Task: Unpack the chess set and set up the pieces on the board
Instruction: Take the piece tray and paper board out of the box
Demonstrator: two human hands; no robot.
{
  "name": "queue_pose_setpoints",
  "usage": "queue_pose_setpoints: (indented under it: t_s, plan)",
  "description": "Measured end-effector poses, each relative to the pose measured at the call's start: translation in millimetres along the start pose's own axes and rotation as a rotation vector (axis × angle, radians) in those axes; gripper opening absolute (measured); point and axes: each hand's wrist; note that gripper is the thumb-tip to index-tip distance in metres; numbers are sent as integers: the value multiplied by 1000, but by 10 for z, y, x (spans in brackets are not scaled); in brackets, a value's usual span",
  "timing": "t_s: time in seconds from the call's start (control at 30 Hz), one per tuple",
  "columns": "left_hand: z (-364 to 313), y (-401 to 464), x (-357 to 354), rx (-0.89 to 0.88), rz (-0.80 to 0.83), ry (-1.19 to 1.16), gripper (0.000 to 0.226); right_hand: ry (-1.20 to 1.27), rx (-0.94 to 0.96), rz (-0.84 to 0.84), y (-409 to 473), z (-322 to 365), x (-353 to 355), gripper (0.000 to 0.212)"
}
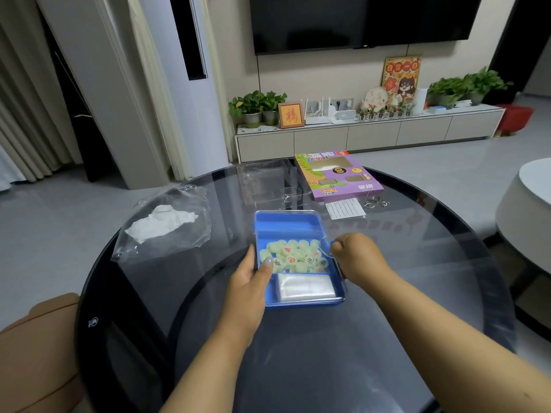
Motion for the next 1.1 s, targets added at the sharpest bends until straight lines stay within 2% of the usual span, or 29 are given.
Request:
queue_pose_setpoints:
  t_s: [0.1,0.2,0.27,0.37,0.4,0.43,0.5,0.57,0.8,0.93,1.0,1.1]
  plan:
    - [4,21,19,32,-42,-6,59,300,-42,-32,-17,-12,51,27]
    - [-1,7,26,45,89,70,78,488,-63,-6,-49,9,76,28]
    - [-14,-41,8,56,144,140,88,509,-43,-19,-49,7,54,31]
    - [27,-56,-9,28,135,232,63,520,-19,-50,-23,-32,-1,44]
    - [24,-61,-9,12,127,262,63,499,-19,-61,-23,-35,-12,47]
    - [40,-56,10,11,129,284,66,464,-18,-78,-19,-36,-21,49]
    - [39,-61,25,5,124,306,88,423,-18,-104,-16,-39,-31,45]
    - [10,-82,16,17,104,340,102,492,-47,-94,-20,-37,-27,39]
    - [-59,-109,-16,-44,3,413,90,582,-74,-135,-25,-39,-45,32]
    - [-51,-125,-13,-126,-188,320,79,589,-67,-153,-55,-7,-80,32]
    - [-8,-89,1,-58,-283,203,66,599,-71,-163,-62,6,-89,33]
    - [54,-16,35,25,-301,78,50,631,-92,-170,-73,3,-74,36]
Point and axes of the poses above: each hand's wrist, its own y-axis towards the middle knuckle, its own x-axis out of the back of the hand, z = x × y, and after that the axes turned 3 degrees about y, right-handed
